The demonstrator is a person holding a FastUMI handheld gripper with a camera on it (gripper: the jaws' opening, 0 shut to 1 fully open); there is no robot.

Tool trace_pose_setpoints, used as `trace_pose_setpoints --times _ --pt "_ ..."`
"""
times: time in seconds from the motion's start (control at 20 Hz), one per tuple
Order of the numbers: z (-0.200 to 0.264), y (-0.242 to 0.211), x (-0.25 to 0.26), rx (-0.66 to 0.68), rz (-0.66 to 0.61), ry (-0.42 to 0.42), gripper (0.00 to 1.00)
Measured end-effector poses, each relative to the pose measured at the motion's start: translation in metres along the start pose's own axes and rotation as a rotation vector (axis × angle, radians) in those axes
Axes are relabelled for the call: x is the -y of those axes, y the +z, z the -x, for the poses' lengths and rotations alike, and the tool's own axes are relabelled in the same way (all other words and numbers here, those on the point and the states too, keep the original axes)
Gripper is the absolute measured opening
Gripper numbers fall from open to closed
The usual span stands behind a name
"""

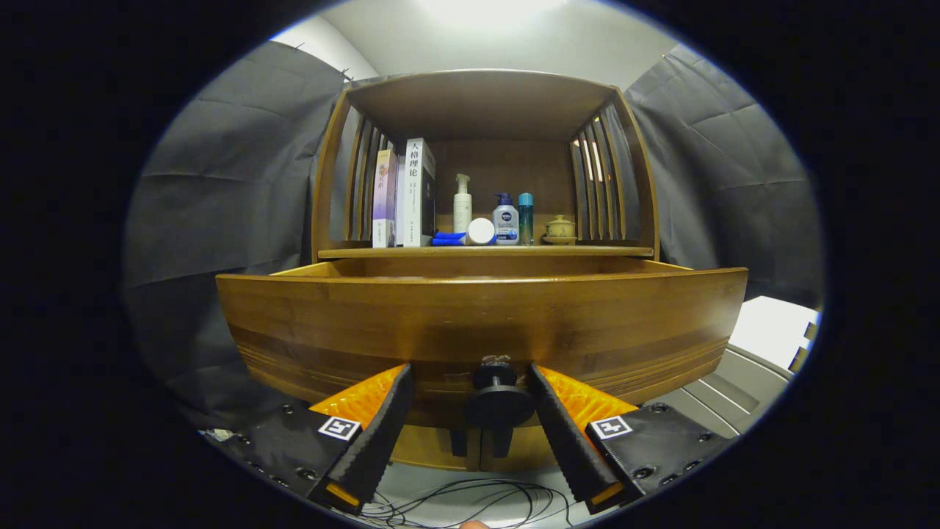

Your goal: Pull open the drawer, take out the items inside it, and place them on the countertop above the cabinet.

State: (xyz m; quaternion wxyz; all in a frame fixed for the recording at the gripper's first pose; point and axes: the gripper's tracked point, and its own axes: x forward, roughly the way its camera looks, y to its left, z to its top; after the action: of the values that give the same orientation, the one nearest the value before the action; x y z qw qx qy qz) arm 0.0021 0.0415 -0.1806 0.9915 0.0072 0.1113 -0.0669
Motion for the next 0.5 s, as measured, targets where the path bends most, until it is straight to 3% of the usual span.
trace_pose_setpoints --times 0.5 --pt "-0.046 0.017 0.000 -0.008 -0.018 0.001 0.98"
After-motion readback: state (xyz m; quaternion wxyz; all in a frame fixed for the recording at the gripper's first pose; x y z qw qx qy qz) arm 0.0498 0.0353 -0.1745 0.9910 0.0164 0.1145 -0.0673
